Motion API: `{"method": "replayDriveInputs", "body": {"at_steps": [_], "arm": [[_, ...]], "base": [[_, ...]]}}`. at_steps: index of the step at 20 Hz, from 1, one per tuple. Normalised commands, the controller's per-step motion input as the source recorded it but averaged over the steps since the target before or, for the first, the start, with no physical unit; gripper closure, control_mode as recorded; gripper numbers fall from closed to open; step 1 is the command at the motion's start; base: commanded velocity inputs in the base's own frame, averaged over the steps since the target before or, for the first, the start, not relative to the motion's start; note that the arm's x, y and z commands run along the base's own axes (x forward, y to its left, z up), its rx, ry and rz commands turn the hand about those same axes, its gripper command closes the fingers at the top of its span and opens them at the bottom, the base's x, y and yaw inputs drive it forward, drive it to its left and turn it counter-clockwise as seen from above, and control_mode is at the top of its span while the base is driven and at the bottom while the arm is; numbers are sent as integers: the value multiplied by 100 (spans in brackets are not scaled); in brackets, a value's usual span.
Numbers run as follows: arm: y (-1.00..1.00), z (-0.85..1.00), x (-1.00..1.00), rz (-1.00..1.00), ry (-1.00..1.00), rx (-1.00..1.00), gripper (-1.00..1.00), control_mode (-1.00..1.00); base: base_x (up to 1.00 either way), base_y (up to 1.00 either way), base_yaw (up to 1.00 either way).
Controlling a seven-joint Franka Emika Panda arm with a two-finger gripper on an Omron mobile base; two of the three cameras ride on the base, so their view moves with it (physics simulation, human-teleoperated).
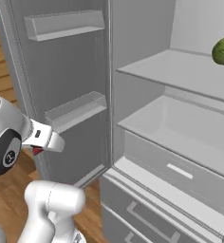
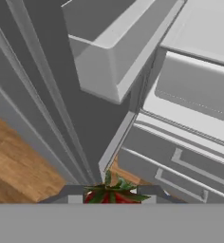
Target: Take the strawberry from the fridge and place it on top of the pancake, located on the dining counter.
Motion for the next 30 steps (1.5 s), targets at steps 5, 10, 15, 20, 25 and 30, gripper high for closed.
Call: {"method": "replayDriveInputs", "body": {"at_steps": [5, 10, 15, 20, 25, 30], "arm": [[0, 0, 0, 0, 0, 0, 100, 100], [0, 0, 0, 0, 0, 0, 100, 100], [0, 0, 0, 0, 0, 0, 100, 100], [0, 0, 0, 0, 0, 0, 100, 100], [0, 0, 0, 0, 0, 0, 100, 100], [0, 0, 0, 0, 0, 0, 100, 100]], "base": [[-97, -54, 72], [-100, -42, 73], [-100, -6, 64], [-93, 11, 55], [-31, 17, 46], [2, 17, 38]]}}
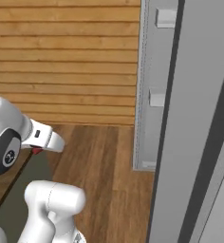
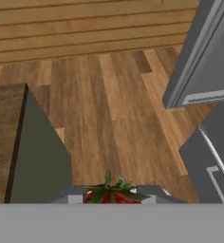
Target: Take the strawberry from the fridge and place it on top of the pancake, located on the dining counter.
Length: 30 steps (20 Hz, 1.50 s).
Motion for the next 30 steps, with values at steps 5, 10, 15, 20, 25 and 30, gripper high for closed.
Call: {"method": "replayDriveInputs", "body": {"at_steps": [5, 10, 15, 20, 25, 30], "arm": [[0, 0, 0, 0, 0, 0, 100, 100], [0, 0, 0, 0, 0, 0, 100, 100], [0, 0, 0, 0, 0, 0, 100, 100], [0, 0, 0, 0, 0, 0, 100, 100], [0, 0, 0, 0, 0, 0, 100, 100], [0, 0, 0, 0, 0, 0, 100, 100]], "base": [[44, 28, 20], [73, 28, 15], [75, 32, 10], [87, 29, 7], [99, 21, 1], [100, 12, 0]]}}
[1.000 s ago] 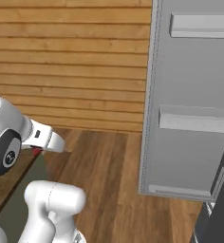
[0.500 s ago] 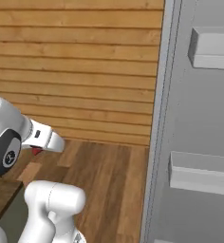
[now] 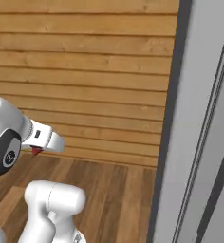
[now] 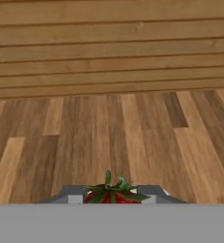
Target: Take the strawberry from the fridge and place it on top of the pancake, located on the dining counter.
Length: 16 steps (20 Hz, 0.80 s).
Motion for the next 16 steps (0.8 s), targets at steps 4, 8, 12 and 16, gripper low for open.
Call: {"method": "replayDriveInputs", "body": {"at_steps": [4, 8, 12, 16], "arm": [[0, 0, 0, 0, 0, 0, 100, 100], [0, 0, 0, 0, 0, 0, 100, 100], [0, 0, 0, 0, 0, 0, 100, 100], [0, 0, 0, 0, 0, 0, 100, 100]], "base": [[100, 8, 0], [100, 0, 18], [100, 8, 37], [98, 9, 50]]}}
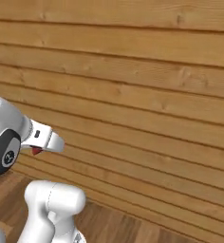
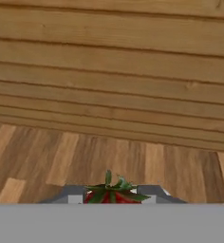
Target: Take the strawberry from the fridge and place it on top of the pancake, located on the dining counter.
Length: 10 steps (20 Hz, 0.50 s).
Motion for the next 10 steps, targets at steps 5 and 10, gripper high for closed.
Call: {"method": "replayDriveInputs", "body": {"at_steps": [5, 10], "arm": [[0, 0, 0, 0, 0, 0, 100, 100], [0, 0, 0, 0, 0, 0, 100, 100]], "base": [[73, 1, 67], [31, 0, 78]]}}
